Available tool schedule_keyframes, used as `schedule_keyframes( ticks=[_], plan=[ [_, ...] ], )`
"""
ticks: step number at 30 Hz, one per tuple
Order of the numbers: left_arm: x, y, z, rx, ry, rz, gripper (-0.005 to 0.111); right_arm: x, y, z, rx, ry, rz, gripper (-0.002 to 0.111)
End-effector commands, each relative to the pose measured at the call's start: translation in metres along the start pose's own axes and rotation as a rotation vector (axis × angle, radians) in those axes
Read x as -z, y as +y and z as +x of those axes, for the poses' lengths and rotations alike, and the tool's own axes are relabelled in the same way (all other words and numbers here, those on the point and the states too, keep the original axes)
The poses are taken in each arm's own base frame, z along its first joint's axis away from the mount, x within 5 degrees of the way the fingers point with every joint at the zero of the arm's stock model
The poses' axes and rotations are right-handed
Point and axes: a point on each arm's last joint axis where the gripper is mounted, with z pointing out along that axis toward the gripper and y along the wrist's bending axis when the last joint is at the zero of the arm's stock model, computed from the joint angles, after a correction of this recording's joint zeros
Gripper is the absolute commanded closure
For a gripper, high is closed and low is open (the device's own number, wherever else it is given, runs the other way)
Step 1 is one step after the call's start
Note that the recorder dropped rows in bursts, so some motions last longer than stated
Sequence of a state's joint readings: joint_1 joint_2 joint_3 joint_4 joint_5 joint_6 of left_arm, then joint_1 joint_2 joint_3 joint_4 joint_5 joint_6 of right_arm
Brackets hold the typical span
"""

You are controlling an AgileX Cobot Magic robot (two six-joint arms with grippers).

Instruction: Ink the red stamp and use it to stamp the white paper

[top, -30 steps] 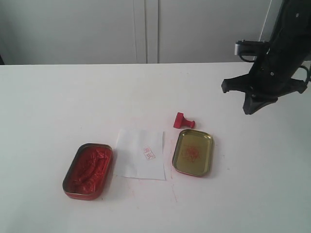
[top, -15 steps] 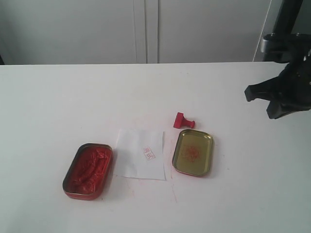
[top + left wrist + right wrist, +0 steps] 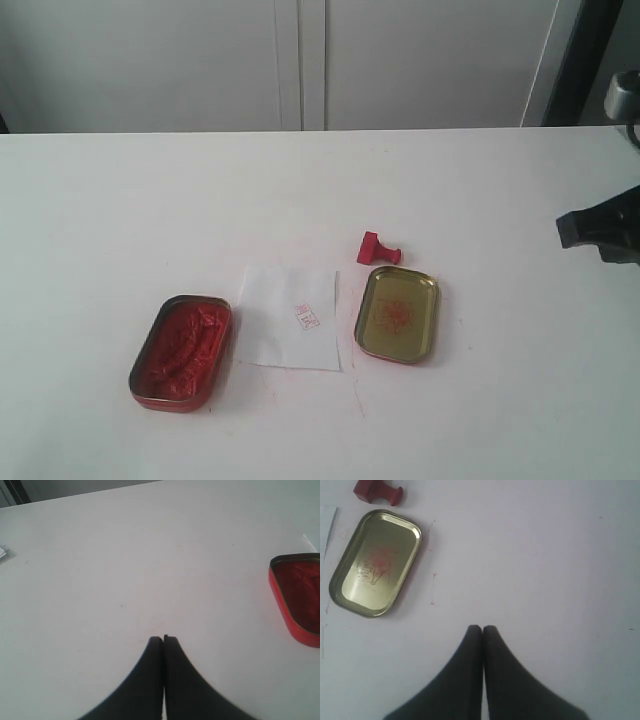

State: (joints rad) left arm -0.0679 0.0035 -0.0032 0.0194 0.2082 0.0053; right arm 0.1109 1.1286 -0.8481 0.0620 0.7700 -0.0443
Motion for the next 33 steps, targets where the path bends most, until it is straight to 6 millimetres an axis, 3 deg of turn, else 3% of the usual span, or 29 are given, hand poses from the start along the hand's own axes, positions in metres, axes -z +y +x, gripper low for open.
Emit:
schedule_keyframes(
  ticks=[1, 20, 25, 33],
  plan=[
    [0.000, 0.000, 0.001, 0.000, 0.001, 0.001, 0.107, 0.014, -0.002, 0.020, 0.003, -0.072, 0.015, 0.108],
    [0.000, 0.000, 0.001, 0.000, 0.001, 0.001, 0.107, 0.093, 0.002, 0.105, 0.019, -0.474, 0.017, 0.108],
    [0.000, 0.000, 0.001, 0.000, 0.001, 0.001, 0.107, 0.097, 0.002, 0.119, 0.023, -0.603, 0.022, 0.108],
    [0.000, 0.000, 0.001, 0.000, 0.001, 0.001, 0.107, 0.095, 0.002, 0.118, 0.024, -0.716, 0.027, 0.108]
  ],
)
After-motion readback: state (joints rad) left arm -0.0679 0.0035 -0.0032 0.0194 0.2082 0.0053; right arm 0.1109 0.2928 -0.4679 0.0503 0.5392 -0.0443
